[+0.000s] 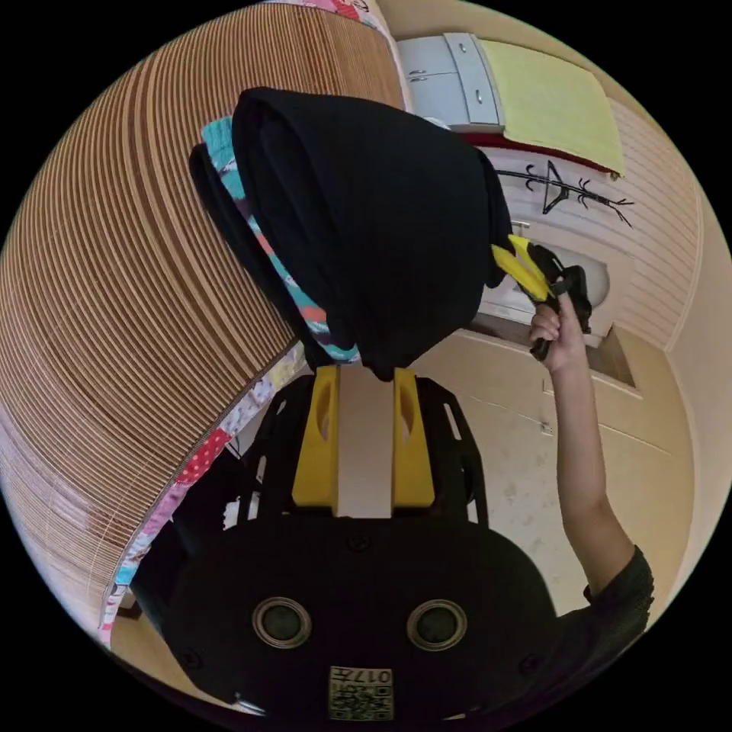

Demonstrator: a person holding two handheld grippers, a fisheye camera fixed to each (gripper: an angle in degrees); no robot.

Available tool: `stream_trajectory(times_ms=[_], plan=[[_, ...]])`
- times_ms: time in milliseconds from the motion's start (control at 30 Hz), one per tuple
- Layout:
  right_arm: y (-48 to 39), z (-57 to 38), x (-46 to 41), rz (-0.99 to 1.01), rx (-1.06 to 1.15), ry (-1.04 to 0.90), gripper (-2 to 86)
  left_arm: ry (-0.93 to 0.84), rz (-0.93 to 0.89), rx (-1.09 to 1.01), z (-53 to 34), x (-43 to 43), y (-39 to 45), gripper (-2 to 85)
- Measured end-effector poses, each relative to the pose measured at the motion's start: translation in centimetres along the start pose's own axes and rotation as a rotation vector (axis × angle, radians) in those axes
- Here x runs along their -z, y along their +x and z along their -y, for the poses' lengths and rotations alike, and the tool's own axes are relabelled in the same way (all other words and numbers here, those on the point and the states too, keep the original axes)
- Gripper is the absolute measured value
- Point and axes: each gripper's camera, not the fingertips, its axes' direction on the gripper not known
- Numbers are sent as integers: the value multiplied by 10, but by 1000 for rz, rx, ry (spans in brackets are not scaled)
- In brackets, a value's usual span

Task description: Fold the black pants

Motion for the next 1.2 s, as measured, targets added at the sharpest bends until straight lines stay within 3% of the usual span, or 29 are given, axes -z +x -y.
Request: stream_trajectory(times_ms=[100,200,267,333,433,533,667,800,867,933,1067,1200], plan=[[-33,-53,-28,-77,178,33,15,-115,203,43,-8,-11,-32,103],[-42,-110,-103,-202,270,-78,9,-195,402,128,-59,13,-95,93],[-30,-131,-158,-308,273,-170,7,-247,529,333,-130,55,-165,86],[-22,-155,-186,-329,357,-101,4,-259,599,555,-202,97,-212,85],[-25,-156,-193,-313,292,-115,3,-190,606,947,-333,165,-249,85],[-42,-154,-204,-366,223,-190,2,87,455,1159,-436,200,-240,83],[-76,-170,-194,-436,108,-96,3,493,184,1180,-508,171,-214,80],[-150,-227,-206,-351,112,109,5,582,23,1207,-523,92,-210,79],[-181,-253,-239,-298,102,90,6,533,-28,1158,-521,52,-216,82],[-228,-284,-303,-185,153,-37,4,468,-4,1125,-523,49,-223,84],[-325,-335,-398,-96,358,-225,4,568,255,955,-537,92,-215,82],[-460,-415,-471,-127,723,-438,4,716,398,888,-571,127,-218,74]])
